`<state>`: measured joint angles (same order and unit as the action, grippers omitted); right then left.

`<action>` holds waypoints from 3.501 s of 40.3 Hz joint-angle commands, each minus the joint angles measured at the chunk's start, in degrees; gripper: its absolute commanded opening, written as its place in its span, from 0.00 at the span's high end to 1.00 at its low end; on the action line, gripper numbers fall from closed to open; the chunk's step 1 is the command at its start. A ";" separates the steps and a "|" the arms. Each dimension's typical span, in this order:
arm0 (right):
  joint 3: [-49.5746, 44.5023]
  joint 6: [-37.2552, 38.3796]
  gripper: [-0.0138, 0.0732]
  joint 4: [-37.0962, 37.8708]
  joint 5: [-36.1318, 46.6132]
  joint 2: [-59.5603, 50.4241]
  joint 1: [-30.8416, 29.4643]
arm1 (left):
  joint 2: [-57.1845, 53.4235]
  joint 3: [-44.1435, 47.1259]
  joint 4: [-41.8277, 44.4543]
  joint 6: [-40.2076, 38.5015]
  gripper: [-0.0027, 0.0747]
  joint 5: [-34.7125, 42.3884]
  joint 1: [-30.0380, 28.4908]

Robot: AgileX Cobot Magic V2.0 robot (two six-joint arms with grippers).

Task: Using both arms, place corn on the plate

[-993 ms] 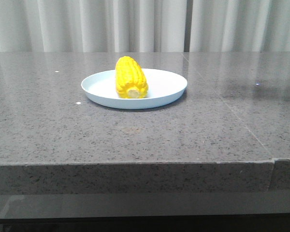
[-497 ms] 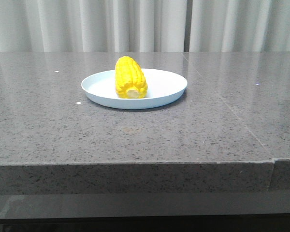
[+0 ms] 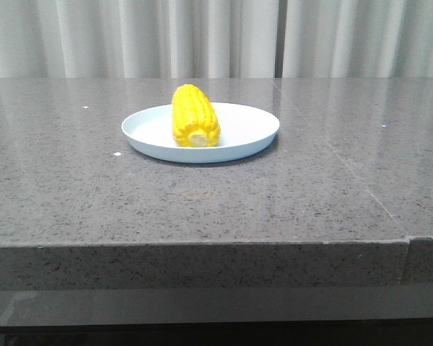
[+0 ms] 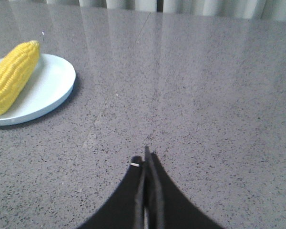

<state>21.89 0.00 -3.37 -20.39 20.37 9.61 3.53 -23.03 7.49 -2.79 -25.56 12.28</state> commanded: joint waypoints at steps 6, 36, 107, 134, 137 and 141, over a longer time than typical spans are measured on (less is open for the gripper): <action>0.83 -0.63 0.92 0.63 3.45 -3.01 -0.25 | 0.60 -1.39 -0.12 0.05 0.99 4.63 -0.12; 0.83 -0.63 0.92 0.63 3.45 -3.01 -0.25 | 0.60 -1.39 -0.12 0.05 0.99 4.63 -0.12; 0.83 -0.63 0.92 0.63 3.40 -3.00 -0.25 | -4.89 23.53 -8.27 0.05 0.99 21.39 -14.26; -4.08 -0.63 0.92 0.63 7.90 -4.15 -2.05 | -4.89 23.53 -8.27 0.05 0.99 21.39 -14.26; -6.85 -0.63 0.92 0.63 10.49 -5.86 -3.74 | -4.89 23.53 -8.27 0.05 0.99 21.39 -14.26; -11.01 -0.63 0.92 0.63 12.56 -9.75 -5.90 | -4.89 23.53 -8.27 0.05 0.99 21.39 -14.26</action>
<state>12.12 0.00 -3.33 -14.54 12.81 5.45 -0.21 0.33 0.00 -2.79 -9.42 -2.02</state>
